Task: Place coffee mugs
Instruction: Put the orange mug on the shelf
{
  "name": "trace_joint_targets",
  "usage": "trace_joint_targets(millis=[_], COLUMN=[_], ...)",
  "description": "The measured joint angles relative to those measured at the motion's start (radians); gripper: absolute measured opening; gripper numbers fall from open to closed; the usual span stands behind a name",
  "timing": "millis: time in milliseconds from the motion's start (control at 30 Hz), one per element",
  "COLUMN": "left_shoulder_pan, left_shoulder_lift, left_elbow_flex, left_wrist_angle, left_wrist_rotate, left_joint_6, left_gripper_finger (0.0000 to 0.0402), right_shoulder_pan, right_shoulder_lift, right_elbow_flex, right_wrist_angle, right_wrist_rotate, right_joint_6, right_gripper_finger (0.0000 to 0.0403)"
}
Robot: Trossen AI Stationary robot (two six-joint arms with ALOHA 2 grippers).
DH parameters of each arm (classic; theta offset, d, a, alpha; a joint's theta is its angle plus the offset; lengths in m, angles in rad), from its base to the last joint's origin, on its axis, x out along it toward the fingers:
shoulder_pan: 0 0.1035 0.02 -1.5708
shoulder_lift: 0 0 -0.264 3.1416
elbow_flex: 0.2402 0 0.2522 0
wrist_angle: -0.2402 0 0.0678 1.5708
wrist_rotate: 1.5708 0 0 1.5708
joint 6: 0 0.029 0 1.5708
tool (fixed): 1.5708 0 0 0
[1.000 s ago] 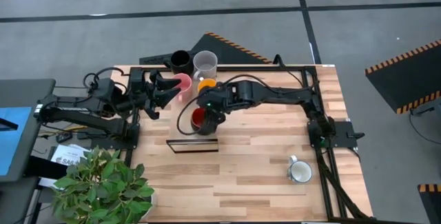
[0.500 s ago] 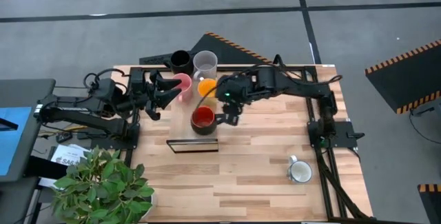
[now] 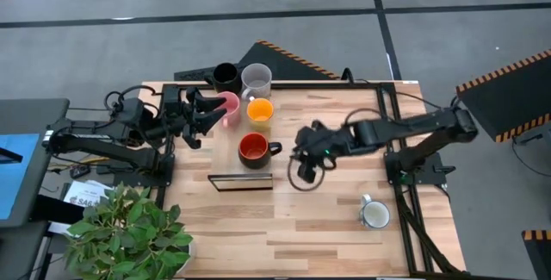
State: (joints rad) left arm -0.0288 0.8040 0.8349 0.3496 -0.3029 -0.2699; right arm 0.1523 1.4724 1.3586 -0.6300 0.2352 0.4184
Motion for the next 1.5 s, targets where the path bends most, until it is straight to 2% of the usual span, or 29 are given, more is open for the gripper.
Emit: trace_joint_targets(millis=[133, 200, 233, 333, 467, 767, 1000, 1200, 1500], left_shoulder_pan=[0.0, 0.0, 0.0, 0.0, 0.0, 0.0, 0.0, 0.0, 0.0], left_shoulder_lift=[0.0, 0.0, 0.0, 0.0, 0.0, 0.0, 0.0, 0.001, 0.0], left_elbow_flex=[0.0, 0.0, 0.0, 0.0, 0.0, 0.0, 0.0, 0.0, 0.0], left_wrist_angle=[0.0, 0.0, 0.0, 0.0, 0.0, -0.002, -0.002, -0.002, -0.017], left_wrist_rotate=[0.0, 0.0, 0.0, 0.0, 0.0, 0.0, 0.0, 0.0, 0.0], left_joint_6=[0.0, -0.001, -0.003, -0.004, -0.02, -0.022, -0.021, -0.022, -0.024], left_gripper_finger=[0.018, 0.018, 0.018, 0.018, 0.018, 0.018, 0.018, 0.018, 0.018], right_shoulder_pan=[0.041, 0.047, 0.047, 0.042, 0.033, 0.017, -0.001, -0.008, -0.018], right_shoulder_lift=[-0.017, 0.007, 0.024, 0.076, 0.112, 0.119, 0.147, 0.21, 0.334], right_elbow_flex=[-0.155, -0.171, -0.171, -0.171, -0.172, -0.171, -0.169, -0.155, 0.003], right_wrist_angle=[0.311, 0.377, 0.398, 0.46, 0.44, 0.465, 0.552, 0.609, 0.611], right_wrist_rotate=[0.003, 0.008, 0.026, 0.085, 0.167, 0.209, 0.204, 0.131, 0.121], right_joint_6=[0.096, 0.109, 0.109, 0.14, 0.169, 0.168, 0.157, 0.152, 0.103], right_gripper_finger=[0.0057, 0.0021, 0.0017, 0.0021, 0.0017, 0.0017, 0.0017, 0.0017, 0.0017])
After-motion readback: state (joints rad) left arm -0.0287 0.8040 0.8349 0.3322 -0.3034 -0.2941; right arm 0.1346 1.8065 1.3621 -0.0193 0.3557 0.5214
